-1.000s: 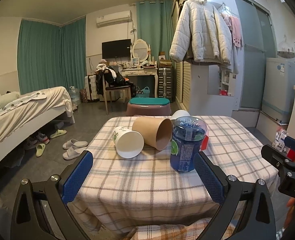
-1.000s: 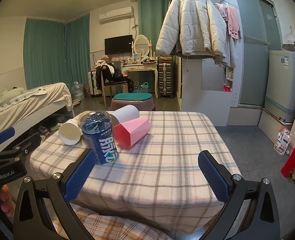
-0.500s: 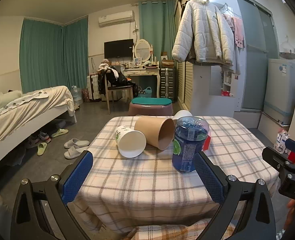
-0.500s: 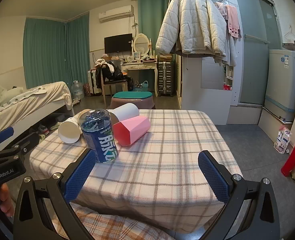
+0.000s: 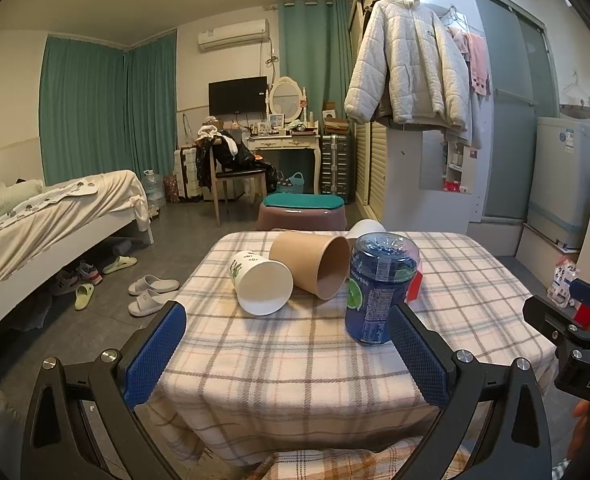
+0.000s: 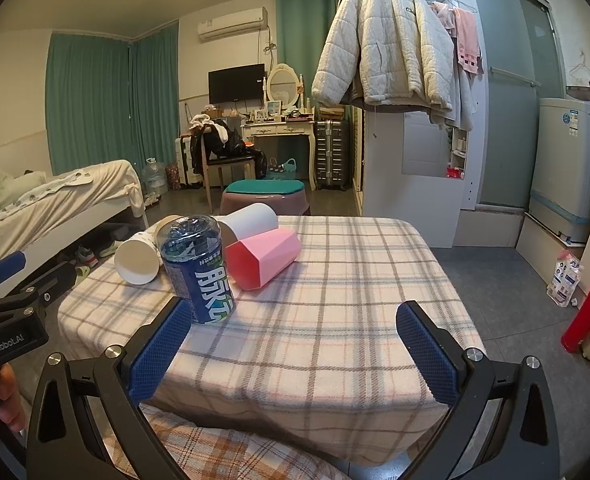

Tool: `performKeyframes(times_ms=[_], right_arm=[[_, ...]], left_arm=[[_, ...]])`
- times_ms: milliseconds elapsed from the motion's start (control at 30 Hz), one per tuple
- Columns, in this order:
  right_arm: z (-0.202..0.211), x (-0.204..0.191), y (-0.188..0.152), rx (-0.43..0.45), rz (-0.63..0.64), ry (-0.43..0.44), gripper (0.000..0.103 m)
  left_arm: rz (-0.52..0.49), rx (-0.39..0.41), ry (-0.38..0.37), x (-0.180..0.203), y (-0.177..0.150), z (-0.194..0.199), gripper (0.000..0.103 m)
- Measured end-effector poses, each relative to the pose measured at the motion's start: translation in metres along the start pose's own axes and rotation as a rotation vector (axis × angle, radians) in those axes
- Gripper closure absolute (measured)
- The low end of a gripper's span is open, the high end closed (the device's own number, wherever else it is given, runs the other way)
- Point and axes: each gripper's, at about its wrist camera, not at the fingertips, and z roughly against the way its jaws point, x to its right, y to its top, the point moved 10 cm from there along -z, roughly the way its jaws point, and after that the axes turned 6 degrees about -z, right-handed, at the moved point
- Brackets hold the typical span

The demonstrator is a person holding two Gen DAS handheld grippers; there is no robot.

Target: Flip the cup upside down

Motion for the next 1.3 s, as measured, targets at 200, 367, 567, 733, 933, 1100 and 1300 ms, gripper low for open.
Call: performKeyframes(times_ms=[200,367,567,733,933,1100,1300], right_arm=[[-0.0017,0.0036,0.0007,0.000,-0.006,-0.006,0.000],[-0.0019,0.0037,0.0008,-0.001,-0.006,-0.006,0.000],[-0.0023,0.0033,0.0000,-0.004,-0.012,0.000,0.000],[-0.0025,0.0027,-0.0011,-0.003,-0.023,0.009,0.000],[-0.0027,0.0024,-0.0016,-0.003,-0.024,0.009,0.000],[-0.0027,0.0028,-0.0034,-0.004,-0.023,0.007,0.000],[-0.0032,0.0029,-0.0039,-0.005,-0.023,0.006,0.000]], left_arm=[[0.001,-0.002,0.003,-0.0002,0.0003,-0.0002,0.000],[0.000,-0.003,0.001,0.0001,0.0004,-0.0003,0.000],[0.000,-0.005,0.003,-0.0010,0.0004,-0.0002,0.000],[0.001,-0.006,0.006,-0.0020,0.0003,0.0007,0.000],[-0.003,-0.007,0.006,-0.0026,0.0004,0.0013,0.000],[-0.002,-0.008,0.004,-0.0026,0.0002,0.0007,0.000],[-0.002,-0.007,0.006,-0.0027,0.0003,0.0008,0.000]])
